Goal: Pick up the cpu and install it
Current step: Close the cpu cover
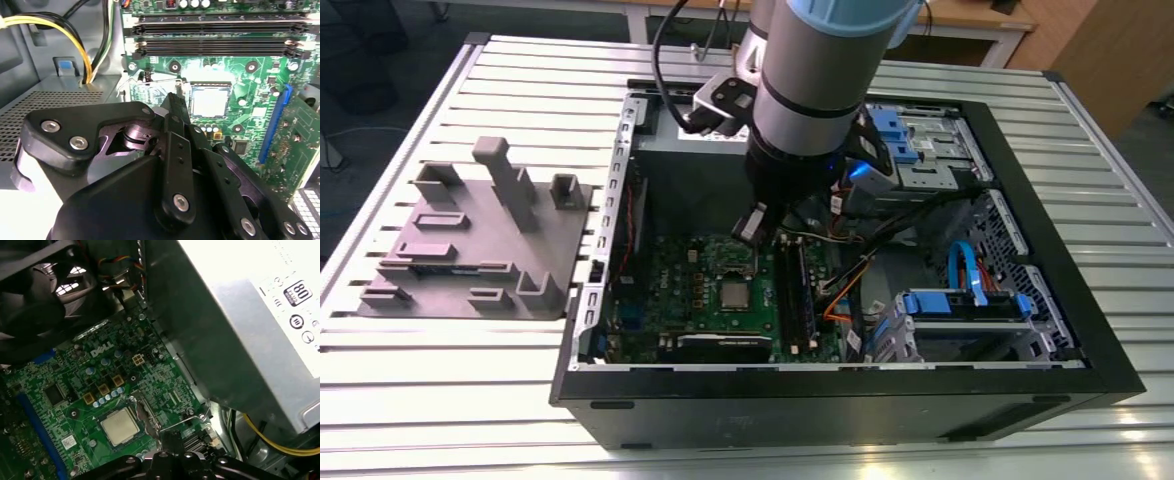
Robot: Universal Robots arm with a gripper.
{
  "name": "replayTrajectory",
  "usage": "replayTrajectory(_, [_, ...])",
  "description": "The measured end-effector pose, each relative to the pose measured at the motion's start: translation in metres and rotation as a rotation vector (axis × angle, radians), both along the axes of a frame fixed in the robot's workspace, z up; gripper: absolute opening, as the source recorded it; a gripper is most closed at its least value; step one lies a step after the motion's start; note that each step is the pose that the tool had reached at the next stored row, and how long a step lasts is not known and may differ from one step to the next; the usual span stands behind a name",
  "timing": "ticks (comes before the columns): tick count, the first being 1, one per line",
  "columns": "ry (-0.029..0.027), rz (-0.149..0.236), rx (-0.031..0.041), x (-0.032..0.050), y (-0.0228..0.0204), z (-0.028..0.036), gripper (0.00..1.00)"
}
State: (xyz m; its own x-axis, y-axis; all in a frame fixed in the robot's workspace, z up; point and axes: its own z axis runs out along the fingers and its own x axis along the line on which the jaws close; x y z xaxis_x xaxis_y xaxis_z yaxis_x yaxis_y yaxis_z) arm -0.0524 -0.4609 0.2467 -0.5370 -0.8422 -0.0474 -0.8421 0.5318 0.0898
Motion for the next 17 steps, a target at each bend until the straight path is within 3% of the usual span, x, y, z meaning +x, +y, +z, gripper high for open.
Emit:
replayTrajectory(11, [0.0000, 0.004, 0.0000, -0.0021, -0.0072, -0.0002, 0.10])
replayTrajectory(17, [-0.0001, 0.008, 0.0000, -0.0057, -0.0139, -0.0004, 0.10])
